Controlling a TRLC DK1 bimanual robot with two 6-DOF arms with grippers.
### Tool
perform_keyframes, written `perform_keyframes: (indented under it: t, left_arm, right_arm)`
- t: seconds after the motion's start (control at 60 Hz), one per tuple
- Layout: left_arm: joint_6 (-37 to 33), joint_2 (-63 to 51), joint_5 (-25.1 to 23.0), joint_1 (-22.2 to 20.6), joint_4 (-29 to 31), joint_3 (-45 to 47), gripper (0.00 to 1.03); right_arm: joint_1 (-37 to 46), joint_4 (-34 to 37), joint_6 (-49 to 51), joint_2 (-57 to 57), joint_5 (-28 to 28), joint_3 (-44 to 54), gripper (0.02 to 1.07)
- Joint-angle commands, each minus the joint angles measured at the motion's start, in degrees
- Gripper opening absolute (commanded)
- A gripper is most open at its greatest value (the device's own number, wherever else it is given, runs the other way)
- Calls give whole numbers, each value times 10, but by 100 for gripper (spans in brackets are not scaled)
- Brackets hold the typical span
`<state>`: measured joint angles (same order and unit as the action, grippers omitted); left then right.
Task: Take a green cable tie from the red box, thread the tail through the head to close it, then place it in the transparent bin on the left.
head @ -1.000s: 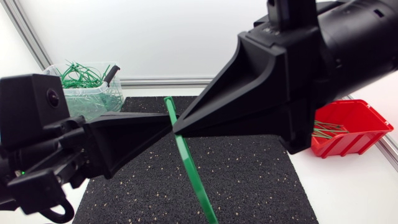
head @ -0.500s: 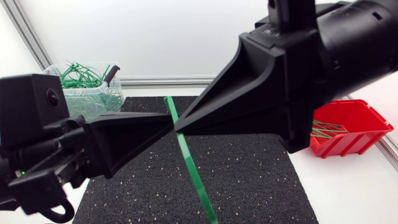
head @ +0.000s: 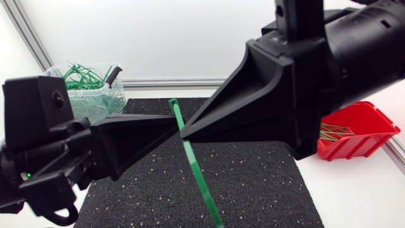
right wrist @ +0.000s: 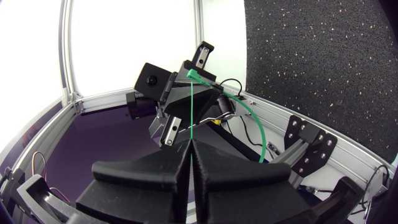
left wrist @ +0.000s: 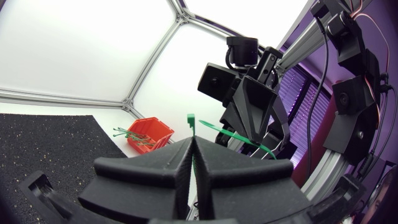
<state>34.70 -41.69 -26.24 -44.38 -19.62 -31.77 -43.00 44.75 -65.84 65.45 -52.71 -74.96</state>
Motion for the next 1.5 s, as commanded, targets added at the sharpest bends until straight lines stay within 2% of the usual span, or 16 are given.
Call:
perform_keyframes:
  t: [0.0, 0.5, 0.783, 1.05, 1.483]
  left_arm:
    - [-3, -7, 4, 2, -14, -15, 4]
    - [-5, -5, 8, -10, -13, -12, 4]
    - [-32, 0, 32, -40, -7, -11, 4]
    - [-39, -3, 41, -18, -15, -2, 4]
    - [-44, -7, 41, -17, -19, 3, 4]
  right_arm:
    - [1, -6, -17, -6, -2, 15, 7]
    - [-1, -20, -16, -1, 1, 27, 7]
    - [2, -31, -16, 4, 1, 32, 7]
    - [2, -31, -17, -13, 1, 35, 7]
    - [6, -38, -17, -22, 8, 43, 7]
